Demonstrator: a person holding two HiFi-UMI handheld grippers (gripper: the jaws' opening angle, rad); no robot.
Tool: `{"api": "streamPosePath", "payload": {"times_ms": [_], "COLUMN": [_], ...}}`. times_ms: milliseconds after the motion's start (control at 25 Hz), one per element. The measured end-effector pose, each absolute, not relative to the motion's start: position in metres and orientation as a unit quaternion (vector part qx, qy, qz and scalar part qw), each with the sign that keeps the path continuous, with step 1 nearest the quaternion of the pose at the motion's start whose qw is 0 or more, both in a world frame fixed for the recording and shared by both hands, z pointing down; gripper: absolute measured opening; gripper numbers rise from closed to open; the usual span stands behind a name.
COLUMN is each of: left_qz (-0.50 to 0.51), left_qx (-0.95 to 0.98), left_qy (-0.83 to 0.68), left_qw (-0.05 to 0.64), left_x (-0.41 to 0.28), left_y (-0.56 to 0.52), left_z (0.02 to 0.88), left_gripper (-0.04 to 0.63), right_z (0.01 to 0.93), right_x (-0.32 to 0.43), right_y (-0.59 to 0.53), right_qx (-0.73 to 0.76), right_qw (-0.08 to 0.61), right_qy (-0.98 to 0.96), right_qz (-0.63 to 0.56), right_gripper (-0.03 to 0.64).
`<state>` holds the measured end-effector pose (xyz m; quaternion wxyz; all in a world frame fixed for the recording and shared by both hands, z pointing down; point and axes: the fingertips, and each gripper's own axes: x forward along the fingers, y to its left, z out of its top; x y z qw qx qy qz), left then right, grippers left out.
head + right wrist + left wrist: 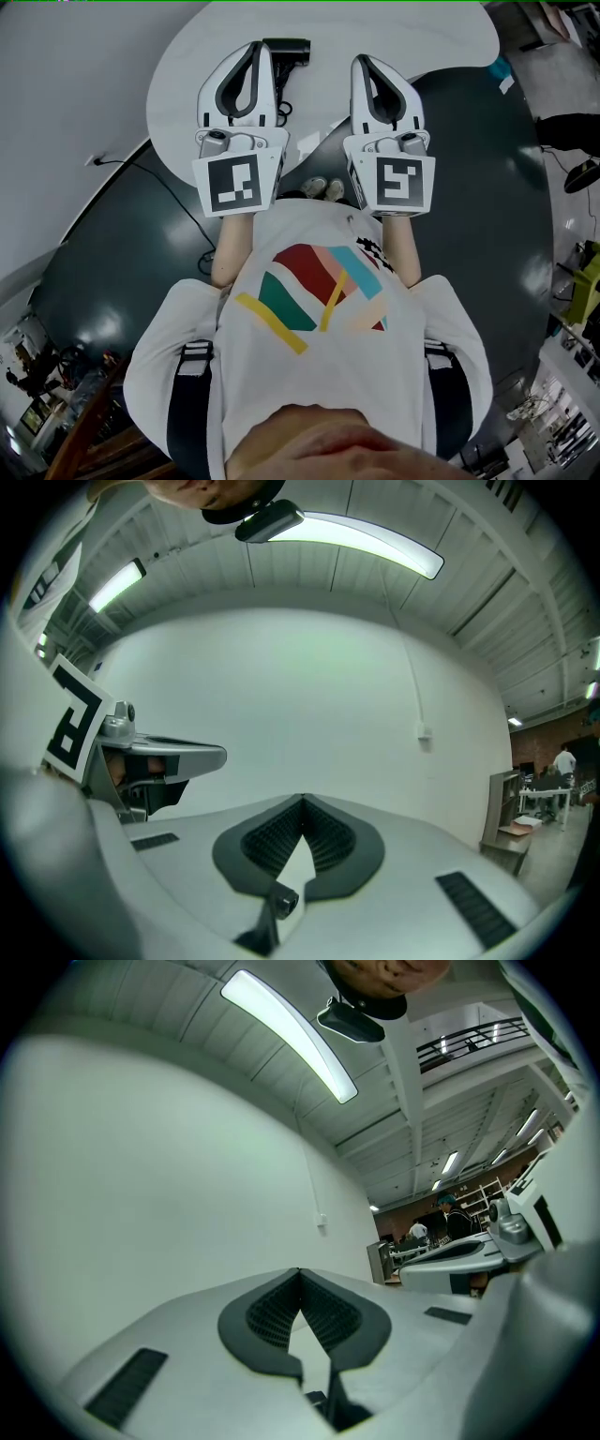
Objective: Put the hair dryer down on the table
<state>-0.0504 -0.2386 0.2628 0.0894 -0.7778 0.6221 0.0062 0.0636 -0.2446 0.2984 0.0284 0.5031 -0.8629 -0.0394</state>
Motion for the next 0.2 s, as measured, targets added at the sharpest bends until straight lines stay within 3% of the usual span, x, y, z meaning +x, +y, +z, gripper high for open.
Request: {"api": "streamPosePath", "payload": {"times_ms": [200], "left_qz": [-0.001], "left_qx": [-0.779], "left_qy": [0.621], "left_qw": [0.092], "left_x": [-0.0487], "left_y": [-0.2426], "left_z": [0.2625], "left_gripper": [0.015], "right_z": [0.2978], "right_x": [0.0648], "right_y": [-0.2477], "right_qx": [0.501], "right_qw": [0.027], "right_qy": [-0.864], "right_qz": [-0.038], "right_gripper": [0.009]}}
